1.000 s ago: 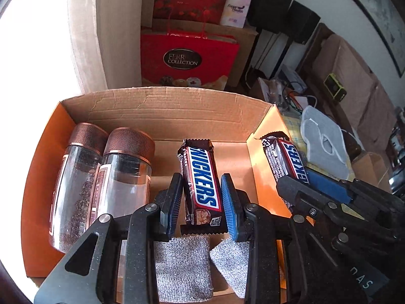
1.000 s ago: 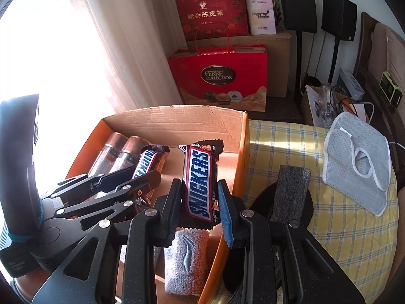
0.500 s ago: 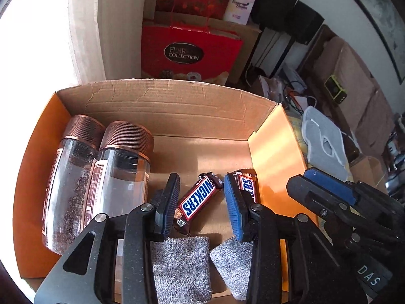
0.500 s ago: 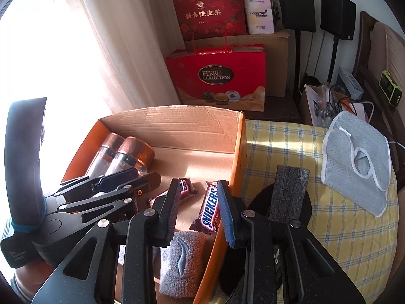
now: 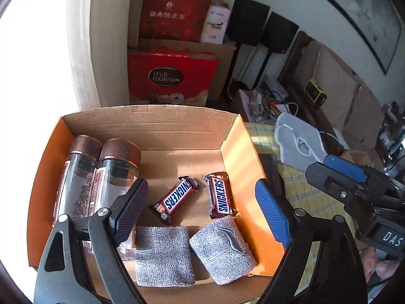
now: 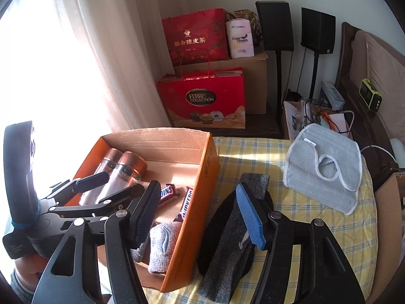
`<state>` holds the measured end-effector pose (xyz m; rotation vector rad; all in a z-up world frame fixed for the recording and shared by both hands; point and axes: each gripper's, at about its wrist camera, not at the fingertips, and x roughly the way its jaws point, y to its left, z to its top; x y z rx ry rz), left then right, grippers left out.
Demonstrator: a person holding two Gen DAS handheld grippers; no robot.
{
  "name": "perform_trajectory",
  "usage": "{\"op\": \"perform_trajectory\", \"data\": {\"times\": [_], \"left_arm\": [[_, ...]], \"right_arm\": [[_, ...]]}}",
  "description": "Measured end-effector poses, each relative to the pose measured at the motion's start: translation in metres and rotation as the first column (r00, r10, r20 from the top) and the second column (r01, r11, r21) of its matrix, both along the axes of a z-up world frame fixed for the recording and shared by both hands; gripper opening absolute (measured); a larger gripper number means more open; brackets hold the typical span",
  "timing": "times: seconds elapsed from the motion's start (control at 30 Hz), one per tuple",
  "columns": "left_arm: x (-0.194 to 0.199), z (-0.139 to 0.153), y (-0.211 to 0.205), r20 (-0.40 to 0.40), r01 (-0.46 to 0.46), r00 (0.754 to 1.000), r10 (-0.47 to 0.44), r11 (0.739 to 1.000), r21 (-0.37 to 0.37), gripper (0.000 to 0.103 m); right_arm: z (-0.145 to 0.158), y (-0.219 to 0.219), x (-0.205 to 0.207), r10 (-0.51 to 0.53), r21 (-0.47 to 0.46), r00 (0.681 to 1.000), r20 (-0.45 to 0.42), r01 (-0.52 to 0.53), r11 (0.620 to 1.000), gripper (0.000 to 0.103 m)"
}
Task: Organize objects
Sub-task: 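Withdraw both tools from the box toward the grey knit headband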
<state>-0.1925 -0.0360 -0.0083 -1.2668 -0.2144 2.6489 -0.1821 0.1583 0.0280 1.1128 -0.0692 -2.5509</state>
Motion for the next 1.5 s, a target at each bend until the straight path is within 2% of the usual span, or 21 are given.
{"op": "perform_trajectory", "data": {"times": [0.07,0.2,0.43,0.8,1.13,1.27,1.5], "left_arm": [[0.006,0.005,0.005,-0.009,0.012,1.000,-0.012,1.000,0.007,0.093],[0.017,0.010,0.014,-0.018,0.027,0.999,-0.026,1.000,0.010,0.093],[0.038,0.010,0.027,-0.022,0.057,0.998,-0.056,0.998,0.024,0.095],[0.085,0.005,0.037,-0.049,0.104,0.994,-0.103,0.994,0.031,0.095],[0.110,-0.016,0.038,-0.010,0.131,0.991,-0.130,0.989,0.070,0.095],[0.115,-0.019,0.033,-0.014,0.115,0.993,-0.114,0.989,0.091,0.095],[0.123,-0.028,0.034,-0.004,0.116,0.993,-0.116,0.989,0.087,0.095]], "right_arm": [[0.001,0.008,0.005,-0.008,0.009,1.000,-0.001,0.008,1.000,0.074],[0.001,0.023,0.012,-0.028,0.013,1.000,-0.006,0.028,1.000,0.079],[-0.007,0.047,0.025,-0.058,0.020,0.998,0.009,0.058,0.998,0.080],[-0.046,0.060,0.057,-0.058,0.082,0.997,0.047,0.054,0.995,0.080],[-0.083,0.061,0.078,-0.037,0.057,0.993,0.113,0.030,0.998,0.071],[-0.100,0.058,0.080,-0.023,0.048,0.988,0.154,0.016,0.999,0.059],[-0.121,0.050,0.073,-0.013,0.022,0.977,0.212,0.008,1.000,0.052]]}}
